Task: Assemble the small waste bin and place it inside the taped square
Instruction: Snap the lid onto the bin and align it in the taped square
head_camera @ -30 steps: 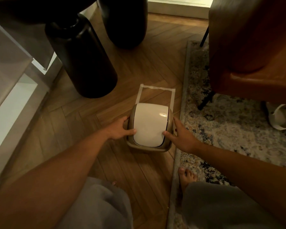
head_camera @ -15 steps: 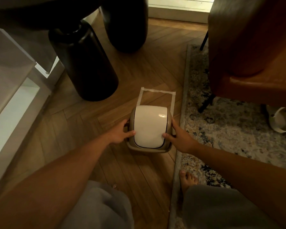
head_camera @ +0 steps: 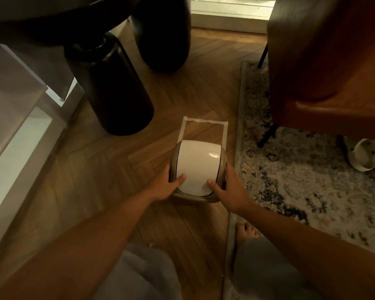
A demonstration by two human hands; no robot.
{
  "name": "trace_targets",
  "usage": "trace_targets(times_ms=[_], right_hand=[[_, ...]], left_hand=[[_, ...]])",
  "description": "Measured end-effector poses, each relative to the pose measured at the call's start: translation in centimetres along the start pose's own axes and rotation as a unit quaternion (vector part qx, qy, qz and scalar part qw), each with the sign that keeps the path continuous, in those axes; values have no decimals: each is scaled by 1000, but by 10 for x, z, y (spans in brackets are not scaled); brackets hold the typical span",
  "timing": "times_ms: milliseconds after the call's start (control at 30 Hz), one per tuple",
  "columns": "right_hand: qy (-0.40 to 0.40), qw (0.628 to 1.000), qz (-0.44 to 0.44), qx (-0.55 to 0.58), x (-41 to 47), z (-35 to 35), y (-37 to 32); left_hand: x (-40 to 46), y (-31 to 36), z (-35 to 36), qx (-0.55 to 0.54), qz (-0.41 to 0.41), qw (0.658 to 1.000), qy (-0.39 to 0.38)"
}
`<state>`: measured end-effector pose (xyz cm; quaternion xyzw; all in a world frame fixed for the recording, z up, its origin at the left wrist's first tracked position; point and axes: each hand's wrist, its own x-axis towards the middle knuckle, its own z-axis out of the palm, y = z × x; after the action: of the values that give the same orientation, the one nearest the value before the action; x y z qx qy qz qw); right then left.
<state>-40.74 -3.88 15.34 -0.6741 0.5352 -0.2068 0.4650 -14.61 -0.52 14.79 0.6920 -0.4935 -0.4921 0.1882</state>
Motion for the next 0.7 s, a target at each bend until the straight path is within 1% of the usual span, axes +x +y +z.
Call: trace_targets(times_ms=[133, 233, 367, 433, 533, 600, 700], right_hand=[[50, 999, -10, 9, 0, 10, 0], [96, 992, -15, 77, 1, 14, -3], [136, 988, -21, 73, 4, 23, -7], [149, 986, -33, 72, 3, 30, -6], [169, 984, -33, 50, 4, 38, -2], [177, 983, -32, 39, 4, 42, 2], [167, 984, -17, 61, 5, 48, 10]], left_hand=[[4, 3, 9, -16, 16, 998, 53], [7, 9, 16, -30, 54, 991, 120], [12, 4, 38, 19, 121, 976, 179], [12, -3, 49, 32, 119, 970, 211], [9, -12, 64, 12, 117, 959, 258], [7, -19, 70, -20, 121, 949, 290], [11, -25, 77, -82, 102, 946, 295]])
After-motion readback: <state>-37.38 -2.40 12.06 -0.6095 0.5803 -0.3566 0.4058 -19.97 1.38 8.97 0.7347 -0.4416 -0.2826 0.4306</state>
